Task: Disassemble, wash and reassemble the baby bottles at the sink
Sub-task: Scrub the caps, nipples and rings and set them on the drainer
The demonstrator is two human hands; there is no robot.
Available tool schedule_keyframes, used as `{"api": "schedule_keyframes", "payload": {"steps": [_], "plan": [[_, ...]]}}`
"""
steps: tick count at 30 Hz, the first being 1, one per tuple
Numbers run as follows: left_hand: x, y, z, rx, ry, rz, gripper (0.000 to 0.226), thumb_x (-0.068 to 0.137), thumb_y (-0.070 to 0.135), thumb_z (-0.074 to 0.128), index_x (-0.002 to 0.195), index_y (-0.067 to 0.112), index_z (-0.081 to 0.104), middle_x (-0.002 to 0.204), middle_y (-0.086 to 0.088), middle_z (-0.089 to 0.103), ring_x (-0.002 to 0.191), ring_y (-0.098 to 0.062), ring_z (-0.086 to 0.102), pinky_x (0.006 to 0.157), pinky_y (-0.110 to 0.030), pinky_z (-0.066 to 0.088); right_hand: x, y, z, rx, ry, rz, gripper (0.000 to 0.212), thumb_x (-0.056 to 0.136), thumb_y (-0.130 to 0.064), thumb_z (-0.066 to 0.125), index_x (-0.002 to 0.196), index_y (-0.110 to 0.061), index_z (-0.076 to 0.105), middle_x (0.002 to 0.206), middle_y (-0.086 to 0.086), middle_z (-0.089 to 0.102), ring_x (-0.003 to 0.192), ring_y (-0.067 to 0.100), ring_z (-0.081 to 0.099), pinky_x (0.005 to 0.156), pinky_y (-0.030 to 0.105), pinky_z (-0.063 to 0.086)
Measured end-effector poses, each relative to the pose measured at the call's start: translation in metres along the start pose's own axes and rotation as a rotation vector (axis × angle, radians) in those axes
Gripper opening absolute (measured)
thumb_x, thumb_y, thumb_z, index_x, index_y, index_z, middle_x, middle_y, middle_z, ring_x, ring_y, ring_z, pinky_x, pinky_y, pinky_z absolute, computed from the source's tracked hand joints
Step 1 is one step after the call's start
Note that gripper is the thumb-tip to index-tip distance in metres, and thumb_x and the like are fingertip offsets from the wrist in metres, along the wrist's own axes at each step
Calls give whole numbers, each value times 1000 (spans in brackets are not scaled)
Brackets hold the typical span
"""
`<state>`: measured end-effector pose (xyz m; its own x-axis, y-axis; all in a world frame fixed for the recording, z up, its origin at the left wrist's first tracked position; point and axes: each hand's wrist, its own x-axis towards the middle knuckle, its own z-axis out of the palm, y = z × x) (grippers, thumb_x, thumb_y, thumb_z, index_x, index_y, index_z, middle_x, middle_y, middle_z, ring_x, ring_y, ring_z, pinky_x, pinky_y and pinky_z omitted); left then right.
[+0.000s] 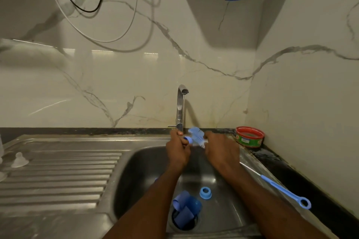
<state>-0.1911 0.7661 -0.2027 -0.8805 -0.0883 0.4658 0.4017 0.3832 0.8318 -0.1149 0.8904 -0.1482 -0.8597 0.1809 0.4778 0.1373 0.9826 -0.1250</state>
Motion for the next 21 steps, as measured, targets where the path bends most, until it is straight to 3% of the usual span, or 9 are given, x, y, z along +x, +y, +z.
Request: {"api": "schedule_keyframes", "payload": {"steps": [2,8,10,12,16,18,21], "plan": [[4,-9,-1,17,-17,-1,48,87,14,78,122,16,44,105,-1,66,95,-15,68,71,-17,50,-2,-3,2,-14,-14,-62,36,92,-36,68,127,-33,57,118,-2,68,102,21,65,79,34,50],[0,-9,2,66,-311,316,47,88,20,77,124,20,46,101,4,71,92,-7,68,84,-21,55,4,-8,-1,-6,-70,-46,21,99,-27,56,119,-23,60,114,6,68,100,27,66,87,42,55],[0,-8,1,79,-273,330,46,88,16,76,123,19,46,98,7,70,87,-3,67,79,-12,52,8,-9,-2,-4,-131,15,32,97,-36,62,127,-24,58,123,6,66,108,26,64,93,41,52],[2,-7,-1,66,-158,237,45,88,12,75,120,20,44,93,10,66,80,1,64,68,-5,48,6,-7,1,8,-96,-4,39,94,-38,67,130,-29,56,125,3,66,109,24,64,91,38,51],[8,-12,-3,47,4,97,47,89,7,74,113,25,38,94,3,67,82,-10,68,60,-8,48,-2,-5,4,13,-56,-86,42,93,-32,67,133,-32,56,124,2,65,108,23,63,86,35,49],[9,-13,-1,35,-32,149,47,87,7,76,115,20,41,95,0,68,80,-7,67,65,-6,48,1,-2,5,20,-47,-72,41,94,-31,66,134,-32,56,124,2,66,108,23,64,87,36,50],[4,-7,2,47,-241,340,49,86,15,80,121,17,46,96,7,69,84,1,66,76,-8,50,4,2,2,56,-3,-53,25,97,-34,59,121,-28,61,114,2,69,100,24,66,84,39,54]]}}
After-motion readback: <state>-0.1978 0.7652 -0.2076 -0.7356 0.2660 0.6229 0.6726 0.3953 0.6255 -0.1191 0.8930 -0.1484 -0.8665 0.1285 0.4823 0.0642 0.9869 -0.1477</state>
